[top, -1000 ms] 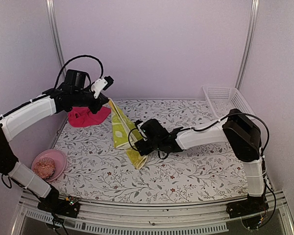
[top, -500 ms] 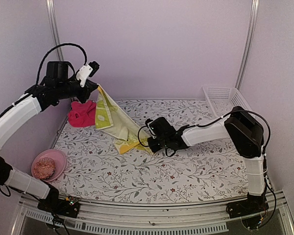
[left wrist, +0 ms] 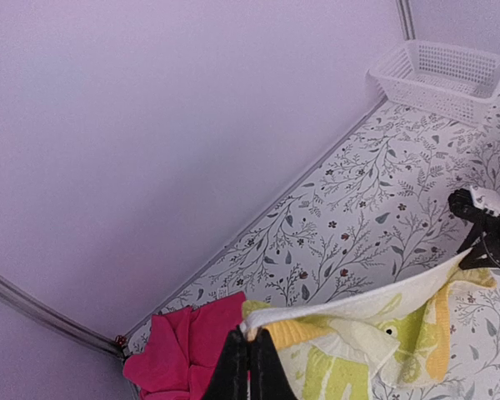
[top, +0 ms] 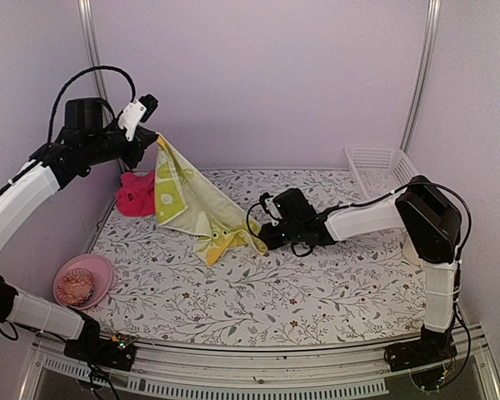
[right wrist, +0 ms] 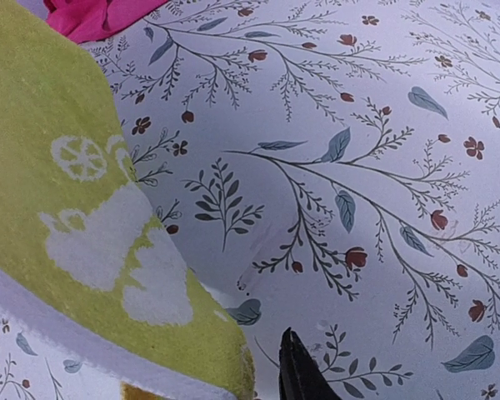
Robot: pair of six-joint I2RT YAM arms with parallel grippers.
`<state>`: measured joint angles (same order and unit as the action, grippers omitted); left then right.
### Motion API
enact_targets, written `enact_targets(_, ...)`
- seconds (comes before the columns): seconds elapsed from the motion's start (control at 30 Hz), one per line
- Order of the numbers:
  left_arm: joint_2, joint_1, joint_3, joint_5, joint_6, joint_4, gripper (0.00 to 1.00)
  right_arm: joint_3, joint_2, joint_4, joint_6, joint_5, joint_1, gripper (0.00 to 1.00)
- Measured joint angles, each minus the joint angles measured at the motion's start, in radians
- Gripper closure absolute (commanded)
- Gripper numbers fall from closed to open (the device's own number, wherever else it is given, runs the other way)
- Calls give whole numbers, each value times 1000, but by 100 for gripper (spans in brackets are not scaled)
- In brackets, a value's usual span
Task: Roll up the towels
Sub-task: Adjust the towel at the center of the board.
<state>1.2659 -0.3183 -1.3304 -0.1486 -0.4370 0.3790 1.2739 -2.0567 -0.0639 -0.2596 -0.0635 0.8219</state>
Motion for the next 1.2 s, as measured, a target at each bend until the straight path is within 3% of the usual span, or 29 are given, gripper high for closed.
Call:
enact_targets(0.13, -3, 1, -11, 2, 0, 0, 100, -6, 1, -17, -21, 49, -11, 95)
enact_targets(0.3, -11, 5, -22, 4, -9, 4, 100, -43, 44, -13, -24, 39, -29, 97)
enact_targets(0.67, -192, 11, 74, -103, -130, 56, 100, -57, 499, 201, 211, -127, 18, 97)
enact_targets(0.9, -261, 11, 153, -272, -166, 199, 100, -56, 655, 409, 280, -214, 135, 98)
enact_targets(1.07, -250, 11, 220, -319, -154, 242, 100, -39, 662, 516, 283, -260, 136, 97)
enact_targets(1.2, -152, 11, 261, -304, -150, 246, 100, 63, 521, 589, 284, -268, 75, 97)
